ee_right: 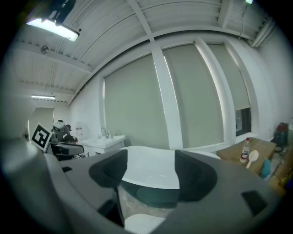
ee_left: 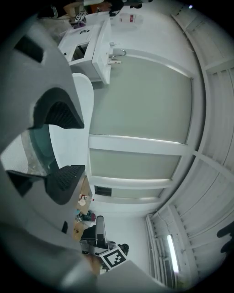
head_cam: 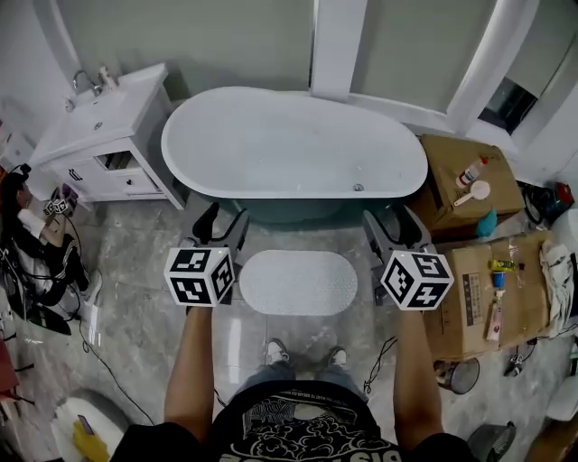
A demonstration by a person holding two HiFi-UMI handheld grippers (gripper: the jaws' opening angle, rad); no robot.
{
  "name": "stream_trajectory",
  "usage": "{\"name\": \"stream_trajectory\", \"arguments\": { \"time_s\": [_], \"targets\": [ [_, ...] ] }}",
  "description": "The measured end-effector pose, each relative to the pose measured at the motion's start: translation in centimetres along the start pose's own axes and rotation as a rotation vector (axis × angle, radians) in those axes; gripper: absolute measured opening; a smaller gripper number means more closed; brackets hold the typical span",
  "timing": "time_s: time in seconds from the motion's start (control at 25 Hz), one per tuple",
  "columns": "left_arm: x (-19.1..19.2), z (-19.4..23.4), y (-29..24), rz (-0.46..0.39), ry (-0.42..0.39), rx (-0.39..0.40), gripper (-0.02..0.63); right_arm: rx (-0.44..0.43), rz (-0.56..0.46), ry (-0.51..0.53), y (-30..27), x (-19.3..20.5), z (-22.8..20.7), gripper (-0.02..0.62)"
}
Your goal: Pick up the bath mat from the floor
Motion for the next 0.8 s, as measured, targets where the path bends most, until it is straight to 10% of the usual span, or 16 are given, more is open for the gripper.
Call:
{"name": "stream_trajectory", "arguments": {
  "time_s": [0.8],
  "targets": [
    [3.8,3.0,-2.8,0.074,0.015,0.059,0.259,0.099,0.089,0.001,-1.2,4.5,-0.8,0.310]
  ]
}}
Point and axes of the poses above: the fingertips, and each gripper's own axes: y backward along the fingers, z to its left, x out of its underside, the point moved 7 cm from there along y, backward along the fingers
